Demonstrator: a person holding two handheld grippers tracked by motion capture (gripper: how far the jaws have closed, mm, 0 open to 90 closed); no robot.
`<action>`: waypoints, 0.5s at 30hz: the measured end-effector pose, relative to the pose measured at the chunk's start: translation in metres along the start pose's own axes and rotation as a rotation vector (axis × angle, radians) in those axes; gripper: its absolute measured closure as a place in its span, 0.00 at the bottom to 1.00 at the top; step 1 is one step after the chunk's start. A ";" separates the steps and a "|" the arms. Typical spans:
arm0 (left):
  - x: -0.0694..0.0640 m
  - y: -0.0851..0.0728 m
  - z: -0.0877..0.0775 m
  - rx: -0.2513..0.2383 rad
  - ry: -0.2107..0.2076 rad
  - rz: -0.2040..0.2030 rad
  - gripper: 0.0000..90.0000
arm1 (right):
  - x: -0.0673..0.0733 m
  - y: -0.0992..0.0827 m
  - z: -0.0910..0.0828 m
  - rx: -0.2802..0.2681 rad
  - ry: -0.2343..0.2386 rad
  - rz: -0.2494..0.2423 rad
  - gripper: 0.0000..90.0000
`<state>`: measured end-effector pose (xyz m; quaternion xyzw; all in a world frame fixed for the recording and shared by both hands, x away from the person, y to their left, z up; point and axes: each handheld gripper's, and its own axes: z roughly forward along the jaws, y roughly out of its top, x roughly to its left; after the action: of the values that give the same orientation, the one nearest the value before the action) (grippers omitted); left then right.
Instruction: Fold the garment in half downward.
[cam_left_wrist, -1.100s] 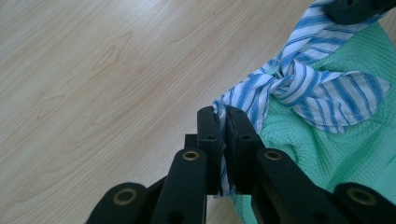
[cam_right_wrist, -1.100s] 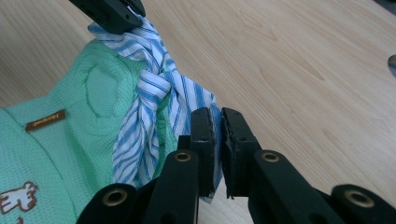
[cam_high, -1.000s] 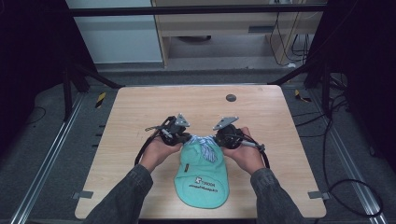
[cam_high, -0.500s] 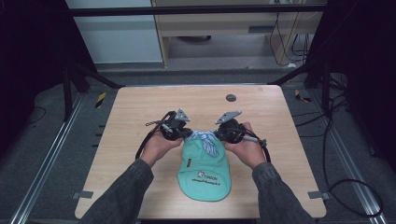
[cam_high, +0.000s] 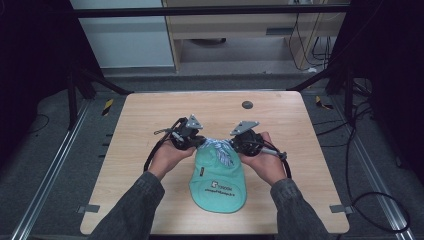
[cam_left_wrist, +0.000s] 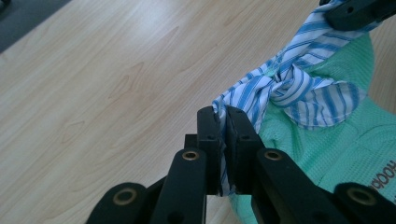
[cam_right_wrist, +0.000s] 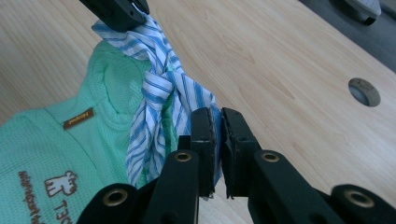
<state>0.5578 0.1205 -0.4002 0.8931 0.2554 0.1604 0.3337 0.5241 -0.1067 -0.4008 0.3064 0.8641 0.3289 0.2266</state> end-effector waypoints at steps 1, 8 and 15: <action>0.000 0.001 -0.002 -0.002 0.003 0.003 0.95 | 0.000 0.001 -0.001 -0.005 0.001 0.001 0.93; 0.003 0.009 -0.009 -0.011 0.022 0.029 0.95 | -0.007 0.008 -0.004 -0.028 0.011 -0.006 0.93; 0.004 0.013 -0.007 -0.008 0.035 0.037 0.95 | -0.009 0.009 -0.004 -0.039 0.000 0.002 0.93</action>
<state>0.5628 0.1181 -0.3853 0.8934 0.2439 0.1832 0.3298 0.5318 -0.1087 -0.3900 0.3025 0.8574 0.3457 0.2321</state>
